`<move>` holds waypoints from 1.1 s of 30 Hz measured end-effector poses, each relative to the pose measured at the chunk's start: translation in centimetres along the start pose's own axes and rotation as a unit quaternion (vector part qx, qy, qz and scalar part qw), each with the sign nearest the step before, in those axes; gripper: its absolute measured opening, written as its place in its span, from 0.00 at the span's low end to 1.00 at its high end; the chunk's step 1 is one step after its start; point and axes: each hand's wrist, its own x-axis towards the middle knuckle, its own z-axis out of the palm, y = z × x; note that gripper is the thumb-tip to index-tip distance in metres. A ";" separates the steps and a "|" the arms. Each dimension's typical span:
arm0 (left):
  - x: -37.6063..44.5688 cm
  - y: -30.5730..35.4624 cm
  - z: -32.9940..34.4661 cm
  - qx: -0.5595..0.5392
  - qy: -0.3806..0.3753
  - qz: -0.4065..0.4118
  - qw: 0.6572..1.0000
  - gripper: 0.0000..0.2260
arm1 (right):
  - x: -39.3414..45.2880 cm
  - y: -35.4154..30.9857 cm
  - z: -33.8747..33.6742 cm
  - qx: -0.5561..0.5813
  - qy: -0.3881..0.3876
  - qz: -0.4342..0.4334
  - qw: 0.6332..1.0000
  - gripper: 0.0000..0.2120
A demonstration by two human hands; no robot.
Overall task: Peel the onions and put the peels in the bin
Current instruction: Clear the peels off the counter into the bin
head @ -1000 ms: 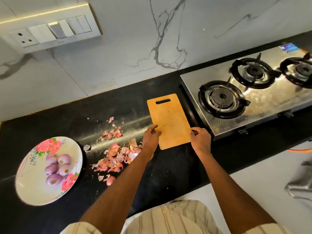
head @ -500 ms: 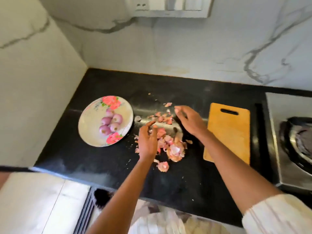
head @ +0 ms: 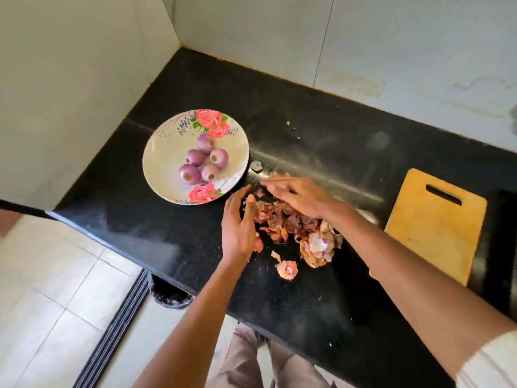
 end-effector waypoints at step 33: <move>-0.4 0.1 -0.1 -0.115 -0.060 -0.023 0.991 0.16 | -3.7 -0.8 0.2 0.154 0.212 0.053 0.963 0.25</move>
